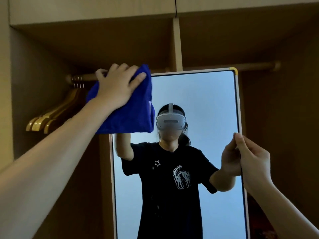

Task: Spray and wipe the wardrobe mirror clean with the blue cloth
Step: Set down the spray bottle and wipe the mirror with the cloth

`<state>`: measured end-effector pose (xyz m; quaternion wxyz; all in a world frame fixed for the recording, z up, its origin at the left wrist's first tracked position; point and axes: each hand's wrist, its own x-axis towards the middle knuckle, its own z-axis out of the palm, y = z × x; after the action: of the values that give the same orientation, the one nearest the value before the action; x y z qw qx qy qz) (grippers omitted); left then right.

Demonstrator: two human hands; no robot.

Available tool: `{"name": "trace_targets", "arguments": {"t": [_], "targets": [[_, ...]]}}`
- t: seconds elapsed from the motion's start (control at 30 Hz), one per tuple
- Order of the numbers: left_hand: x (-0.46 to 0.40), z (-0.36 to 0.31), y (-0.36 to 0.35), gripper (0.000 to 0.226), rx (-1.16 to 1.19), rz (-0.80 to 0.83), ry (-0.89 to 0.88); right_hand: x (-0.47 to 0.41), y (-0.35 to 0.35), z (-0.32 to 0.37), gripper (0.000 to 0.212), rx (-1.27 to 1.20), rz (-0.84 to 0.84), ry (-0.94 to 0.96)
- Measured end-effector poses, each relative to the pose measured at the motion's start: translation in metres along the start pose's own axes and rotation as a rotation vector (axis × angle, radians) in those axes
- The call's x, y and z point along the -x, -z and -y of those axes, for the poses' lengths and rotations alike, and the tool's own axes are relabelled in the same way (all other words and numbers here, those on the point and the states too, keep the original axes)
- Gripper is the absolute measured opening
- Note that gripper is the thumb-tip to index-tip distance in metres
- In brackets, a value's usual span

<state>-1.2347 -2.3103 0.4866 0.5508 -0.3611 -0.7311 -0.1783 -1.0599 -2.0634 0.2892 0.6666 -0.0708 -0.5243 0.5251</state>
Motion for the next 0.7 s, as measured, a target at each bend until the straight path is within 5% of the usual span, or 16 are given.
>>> {"name": "trace_targets", "arguments": {"t": [0.23, 0.33, 0.53, 0.7], "targets": [[-0.02, -0.086, -0.022, 0.051, -0.022, -0.016, -0.188, -0.007, 0.002, 0.014, 0.019, 0.076, 0.05, 0.048], [-0.023, -0.09, -0.028, 0.052, -0.029, -0.09, -0.152, -0.012, -0.008, 0.039, 0.044, 0.13, 0.042, 0.102], [-0.024, -0.09, -0.028, 0.051, 0.101, -0.163, -0.1, -0.025, -0.078, 0.11, 0.046, 0.369, 0.251, 0.511], [-0.022, -0.083, -0.022, 0.022, 0.204, -0.143, -0.182, -0.029, -0.139, 0.128, 0.049, 0.599, 0.399, 0.708]]}}
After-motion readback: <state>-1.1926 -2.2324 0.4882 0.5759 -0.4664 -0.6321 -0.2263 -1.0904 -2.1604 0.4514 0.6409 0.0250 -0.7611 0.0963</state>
